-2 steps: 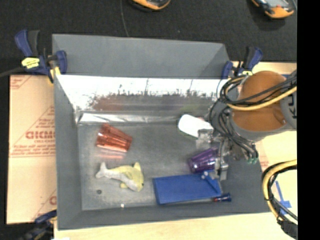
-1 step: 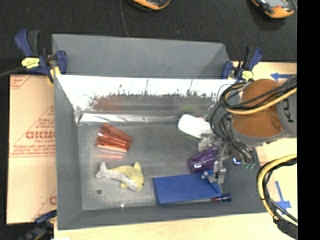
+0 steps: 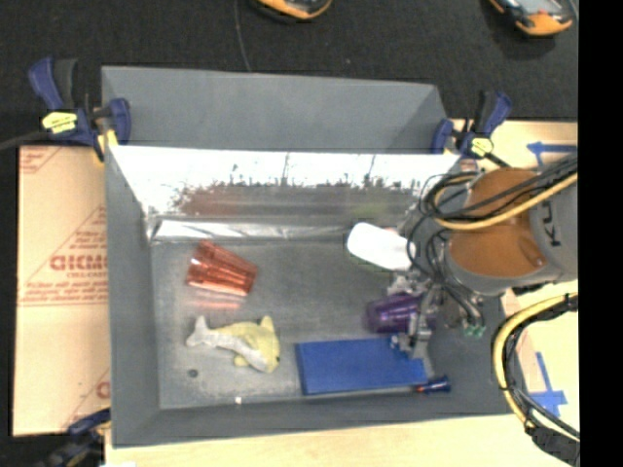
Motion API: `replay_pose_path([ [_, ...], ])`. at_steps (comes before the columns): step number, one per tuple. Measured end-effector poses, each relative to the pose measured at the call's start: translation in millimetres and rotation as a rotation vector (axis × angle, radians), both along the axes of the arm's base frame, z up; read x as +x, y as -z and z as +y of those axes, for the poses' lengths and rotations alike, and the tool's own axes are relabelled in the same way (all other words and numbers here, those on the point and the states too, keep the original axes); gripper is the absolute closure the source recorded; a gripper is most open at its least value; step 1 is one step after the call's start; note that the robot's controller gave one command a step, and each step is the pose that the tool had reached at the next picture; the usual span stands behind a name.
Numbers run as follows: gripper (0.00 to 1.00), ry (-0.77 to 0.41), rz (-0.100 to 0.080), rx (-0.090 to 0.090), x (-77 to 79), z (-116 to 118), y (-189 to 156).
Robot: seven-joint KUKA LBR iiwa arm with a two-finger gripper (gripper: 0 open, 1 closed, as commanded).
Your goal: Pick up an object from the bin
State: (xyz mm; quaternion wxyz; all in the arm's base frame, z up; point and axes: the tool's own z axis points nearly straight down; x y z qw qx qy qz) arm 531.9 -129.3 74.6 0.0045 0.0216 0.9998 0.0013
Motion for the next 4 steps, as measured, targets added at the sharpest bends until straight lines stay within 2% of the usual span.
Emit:
replay_pose_path([
  [1,1.0,-0.001,0.0,0.0,0.0,0.0,0.0],
  [2,1.0,-0.023,-0.003,-0.002,8.6,-4.5,-32.5],
  [3,1.0,-0.022,-0.004,-0.002,7.6,-10.3,-64.4],
  [4,1.0,-0.087,-0.011,-0.005,13.1,-1.4,-10.8],
])
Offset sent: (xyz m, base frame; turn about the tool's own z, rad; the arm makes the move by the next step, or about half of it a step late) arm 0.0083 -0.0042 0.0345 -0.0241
